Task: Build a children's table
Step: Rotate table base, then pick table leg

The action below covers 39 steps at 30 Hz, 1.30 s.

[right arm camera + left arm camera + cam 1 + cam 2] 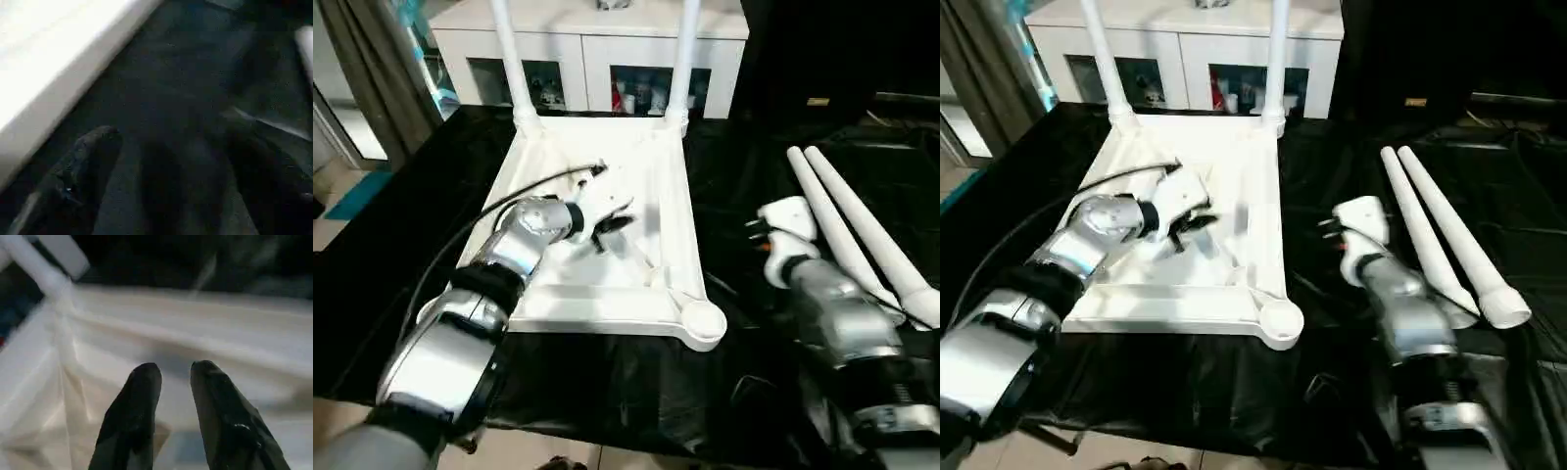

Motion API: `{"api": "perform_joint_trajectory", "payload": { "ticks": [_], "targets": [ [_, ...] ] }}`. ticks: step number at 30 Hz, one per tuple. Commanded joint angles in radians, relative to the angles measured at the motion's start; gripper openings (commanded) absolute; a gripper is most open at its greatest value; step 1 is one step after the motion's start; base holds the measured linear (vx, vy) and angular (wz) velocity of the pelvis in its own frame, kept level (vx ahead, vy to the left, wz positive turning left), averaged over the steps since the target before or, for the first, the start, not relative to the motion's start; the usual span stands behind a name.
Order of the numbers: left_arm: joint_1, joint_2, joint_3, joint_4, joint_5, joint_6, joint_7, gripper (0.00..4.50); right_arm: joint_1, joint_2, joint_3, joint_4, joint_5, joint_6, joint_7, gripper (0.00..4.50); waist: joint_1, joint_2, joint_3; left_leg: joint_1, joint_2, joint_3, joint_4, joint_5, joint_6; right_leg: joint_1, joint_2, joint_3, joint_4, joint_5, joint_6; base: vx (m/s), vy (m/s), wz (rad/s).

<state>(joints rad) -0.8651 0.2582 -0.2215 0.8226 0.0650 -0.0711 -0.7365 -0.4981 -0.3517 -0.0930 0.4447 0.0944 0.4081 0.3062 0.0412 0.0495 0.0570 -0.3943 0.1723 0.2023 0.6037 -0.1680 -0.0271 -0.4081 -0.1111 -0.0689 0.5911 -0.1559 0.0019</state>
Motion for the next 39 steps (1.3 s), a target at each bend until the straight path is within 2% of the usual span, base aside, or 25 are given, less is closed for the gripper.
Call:
{"api": "perform_joint_trajectory", "payload": {
  "ticks": [1, 3, 4, 5, 6, 9, 10, 11, 12, 13, 15, 16, 17, 21, 24, 29, 34, 35, 37, 39],
  "targets": [
    [0.021, 0.001, 0.028, -0.080, -0.058, 0.029, -0.036, 1.47, -0.047, -0.025, -0.044, -0.010, 0.015, 0.037, -0.031, 4.14, 0.000, -0.013, -0.081, 0.025, 0.046, -0.022, -0.071, -0.240, 0.056, 0.051, -0.034, 0.030, -0.058, -0.194, -0.273, 0.000, 0.000, 0.00],
    [0.061, 0.003, 0.033, -0.158, -0.084, 0.061, -0.054, 1.47, -0.075, -0.047, -0.062, 0.009, 0.009, 0.065, -0.055, 4.49, -0.003, -0.012, -0.079, 0.025, 0.043, -0.021, -0.070, -0.251, 0.051, 0.050, -0.034, 0.031, -0.061, -0.210, -0.263, 0.000, 0.000, 0.00],
    [0.081, 0.003, 0.035, -0.196, -0.098, 0.077, -0.068, 1.47, -0.086, -0.061, -0.069, 0.014, 0.002, 0.084, -0.064, 4.49, -0.003, -0.017, -0.080, 0.026, 0.044, -0.020, -0.069, -0.250, 0.049, 0.050, -0.035, 0.032, -0.060, -0.214, -0.260, 0.000, 0.000, 0.00],
    [0.104, 0.005, 0.035, -0.240, -0.112, 0.095, -0.083, 1.47, -0.102, -0.077, -0.076, 0.024, -0.007, 0.109, -0.076, 4.49, -0.003, -0.014, -0.079, 0.025, 0.044, -0.021, -0.069, -0.239, 0.048, 0.051, -0.036, 0.032, -0.059, -0.220, -0.257, 0.000, 0.000, 0.00],
    [0.118, 0.006, 0.034, -0.269, -0.120, 0.110, -0.092, 1.47, -0.115, -0.090, -0.080, 0.034, -0.013, 0.133, -0.082, 4.49, -0.005, -0.022, -0.079, 0.024, 0.044, -0.019, -0.069, -0.236, 0.050, 0.051, -0.034, 0.033, -0.062, -0.222, -0.254, 0.000, 0.000, 0.00],
    [0.160, 0.012, 0.025, -0.349, -0.138, 0.161, -0.116, 1.47, -0.163, -0.134, -0.076, 0.079, -0.027, 0.210, -0.077, 4.49, -0.007, -0.017, -0.077, 0.025, 0.042, -0.019, -0.068, -0.244, 0.042, 0.048, -0.033, 0.032, -0.065, -0.253, -0.245, 0.000, 0.000, 0.00],
    [0.187, 0.016, 0.011, -0.392, -0.143, 0.189, -0.135, 1.47, -0.197, -0.162, -0.065, 0.122, -0.023, 0.259, -0.043, 4.49, -0.008, -0.030, -0.079, 0.025, 0.042, -0.020, -0.066, -0.240, 0.043, 0.051, -0.033, 0.032, -0.061, -0.258, -0.245, 0.000, 0.000, 0.00],
    [0.198, 0.018, 0.004, -0.409, -0.145, 0.201, -0.144, 1.47, -0.211, -0.173, -0.059, 0.143, -0.020, 0.277, -0.025, 4.49, -0.007, -0.025, -0.076, 0.025, 0.043, -0.019, -0.067, -0.243, 0.045, 0.049, -0.034, 0.032, -0.065, -0.271, -0.244, 0.000, 0.000, 0.00],
    [0.222, 0.026, -0.008, -0.457, -0.148, 0.230, -0.156, 1.47, -0.237, -0.193, -0.040, 0.190, -0.028, 0.316, 0.004, 4.49, -0.008, -0.024, -0.075, 0.025, 0.043, -0.018, -0.066, -0.248, 0.044, 0.048, -0.033, 0.032, -0.065, -0.279, -0.241, 0.000, 0.000, 0.00],
    [0.229, 0.029, -0.011, -0.472, -0.150, 0.239, -0.158, 1.47, -0.244, -0.200, -0.033, 0.208, -0.031, 0.321, 0.015, 4.49, -0.008, -0.028, -0.076, 0.021, 0.045, -0.018, -0.066, -0.237, 0.045, 0.050, -0.033, 0.032, -0.062, -0.273, -0.243, 0.000, 0.000, 0.00],
    [0.238, 0.032, -0.015, -0.502, -0.156, 0.262, -0.162, 1.47, -0.255, -0.207, -0.025, 0.233, -0.042, 0.329, 0.016, 4.49, -0.006, -0.026, -0.076, 0.023, 0.043, -0.015, -0.064, -0.236, 0.046, 0.045, -0.031, 0.032, -0.064, -0.275, -0.236, 0.000, 0.000, 0.00],
    [0.244, 0.036, -0.019, -0.524, -0.161, 0.279, -0.168, 1.47, -0.263, -0.211, -0.026, 0.251, -0.044, 0.336, 0.012, 4.49, -0.008, -0.037, -0.077, 0.021, 0.045, -0.017, -0.064, -0.226, 0.045, 0.048, -0.032, 0.032, -0.060, -0.269, -0.236, 0.000, 0.000, 0.00],
    [0.251, 0.041, -0.024, -0.553, -0.167, 0.302, -0.177, 1.47, -0.271, -0.214, -0.033, 0.269, -0.042, 0.346, 0.004, 4.49, -0.005, -0.032, -0.076, 0.024, 0.045, -0.016, -0.063, -0.226, 0.044, 0.045, -0.035, 0.033, -0.064, -0.279, -0.235, 0.000, 0.000, 0.00],
    [0.274, 0.056, -0.043, -0.630, -0.188, 0.365, -0.217, 1.47, -0.283, -0.219, -0.044, 0.302, -0.031, 0.385, 0.011, 4.49, -0.004, -0.032, -0.076, 0.023, 0.045, -0.016, -0.064, -0.216, 0.039, 0.046, -0.033, 0.033, -0.060, -0.270, -0.238, 0.000, 0.000, 0.00],
    [0.297, 0.076, -0.064, -0.699, -0.207, 0.426, -0.258, 1.47, -0.293, -0.237, -0.021, 0.350, -0.033, 0.444, 0.060, 4.49, -0.002, -0.030, -0.076, 0.023, 0.045, -0.014, -0.063, -0.212, 0.040, 0.046, -0.030, 0.032, -0.058, -0.260, -0.245, 0.000, 0.000, 0.00],
    [0.305, 0.086, -0.067, -0.740, -0.213, 0.465, -0.258, 1.47, -0.311, -0.256, -0.030, 0.426, -0.029, 0.443, 0.067, 4.49, -0.004, -0.032, -0.074, 0.025, 0.045, -0.015, -0.062, -0.241, 0.025, 0.044, -0.031, 0.032, -0.063, -0.307, -0.234, 0.000, 0.000, 0.00],
    [0.315, 0.096, -0.067, -0.776, -0.217, 0.500, -0.257, 1.47, -0.329, -0.267, -0.027, 0.472, -0.017, 0.479, 0.118, 4.49, -0.005, -0.032, -0.075, 0.022, 0.044, -0.016, -0.061, -0.237, 0.028, 0.046, -0.029, 0.030, -0.060, -0.296, -0.234, 0.000, 0.000, 0.00],
    [0.318, 0.099, -0.067, -0.786, -0.218, 0.507, -0.258, 1.47, -0.332, -0.270, -0.018, 0.479, -0.018, 0.489, 0.138, 4.49, -0.007, -0.047, -0.075, 0.020, 0.044, -0.013, -0.059, -0.231, 0.034, 0.046, -0.029, 0.031, -0.061, -0.294, -0.233, 0.000, 0.000, 0.00],
    [0.319, 0.100, -0.068, -0.789, -0.218, 0.509, -0.258, 1.47, -0.332, -0.271, -0.014, 0.480, -0.017, 0.492, 0.150, 4.49, -0.002, -0.038, -0.074, 0.021, 0.044, -0.014, -0.059, -0.226, 0.037, 0.044, -0.031, 0.031, -0.060, -0.306, -0.233, 0.000, 0.000, 0.00],
    [0.320, 0.102, -0.069, -0.797, -0.220, 0.518, -0.255, 1.47, -0.339, -0.272, -0.006, 0.490, -0.015, 0.492, 0.169, 4.49, -0.002, -0.038, -0.074, 0.021, 0.045, -0.014, -0.059, -0.224, 0.036, 0.044, -0.030, 0.031, -0.059, -0.303, -0.233, 0.000, 0.000, 0.00]
  ]
}}
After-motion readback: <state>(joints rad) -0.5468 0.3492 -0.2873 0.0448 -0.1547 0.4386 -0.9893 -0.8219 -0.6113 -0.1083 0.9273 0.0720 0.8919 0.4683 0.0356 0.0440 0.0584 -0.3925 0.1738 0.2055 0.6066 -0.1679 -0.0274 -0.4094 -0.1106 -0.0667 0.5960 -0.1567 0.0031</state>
